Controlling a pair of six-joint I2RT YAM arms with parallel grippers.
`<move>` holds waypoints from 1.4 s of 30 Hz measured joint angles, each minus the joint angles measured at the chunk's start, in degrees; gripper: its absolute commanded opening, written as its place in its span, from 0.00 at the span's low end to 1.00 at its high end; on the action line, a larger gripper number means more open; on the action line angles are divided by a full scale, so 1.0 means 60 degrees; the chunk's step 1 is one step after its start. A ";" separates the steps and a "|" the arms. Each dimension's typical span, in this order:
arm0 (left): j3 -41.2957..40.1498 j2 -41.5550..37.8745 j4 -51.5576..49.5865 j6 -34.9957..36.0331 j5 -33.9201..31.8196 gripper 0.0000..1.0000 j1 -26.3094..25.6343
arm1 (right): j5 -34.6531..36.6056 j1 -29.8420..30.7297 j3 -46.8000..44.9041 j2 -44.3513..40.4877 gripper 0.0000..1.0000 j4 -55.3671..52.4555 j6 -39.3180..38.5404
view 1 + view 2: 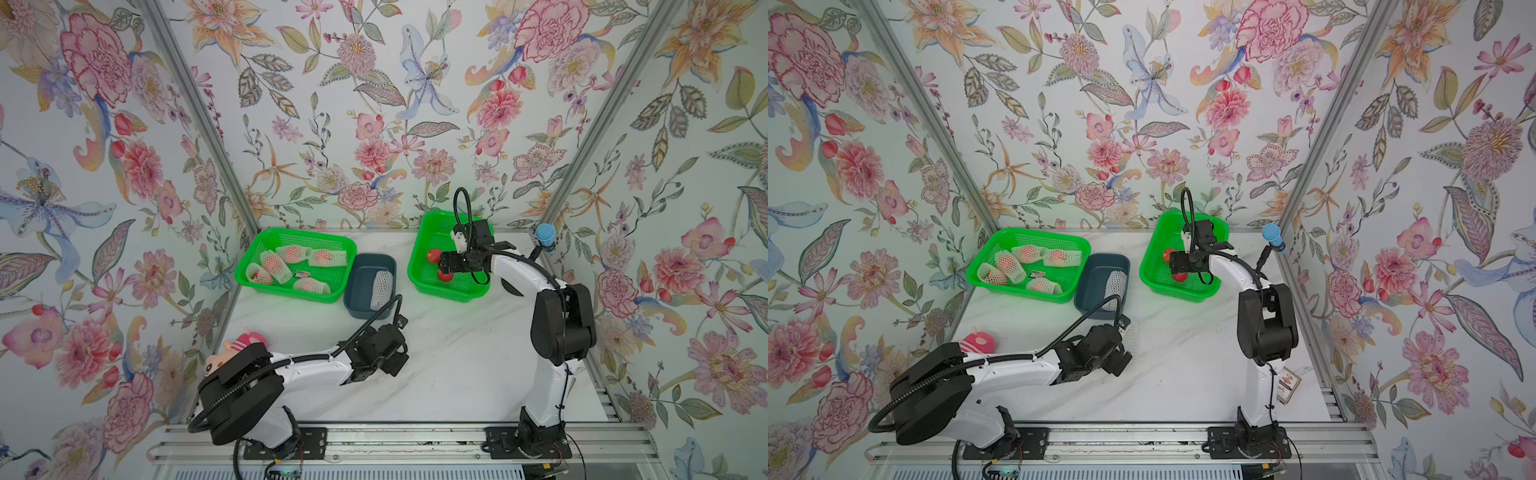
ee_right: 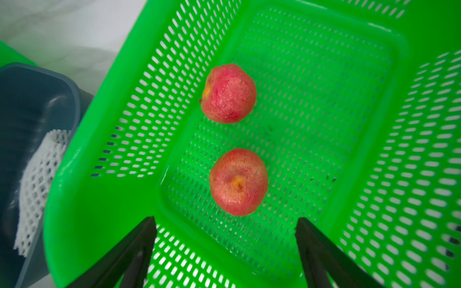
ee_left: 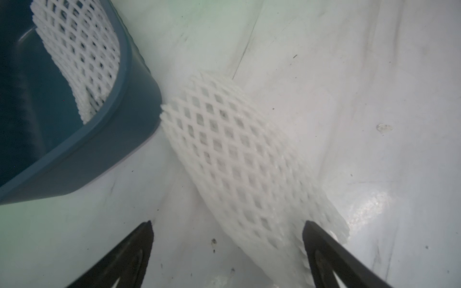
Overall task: Remove foam nets from apples
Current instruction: Place the apple in the basket, then pick up the foam net from the center of the board, then place the foam net into the storage box.
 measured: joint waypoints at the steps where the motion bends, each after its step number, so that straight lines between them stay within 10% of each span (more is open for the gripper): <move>1: 0.0033 0.0080 0.0018 -0.0007 0.0000 0.84 0.0000 | -0.0029 0.0000 -0.0109 -0.0215 0.91 0.0036 -0.0025; 18: 0.0430 0.0164 -0.0259 0.0233 0.0040 0.01 0.0000 | -0.0131 0.1246 -0.4390 -0.4408 0.92 0.0798 0.0153; 42: 0.2011 -0.1774 -0.1778 0.1198 -0.0208 0.00 0.1566 | -0.0106 0.2466 -0.5821 -0.5941 0.92 0.1504 0.0481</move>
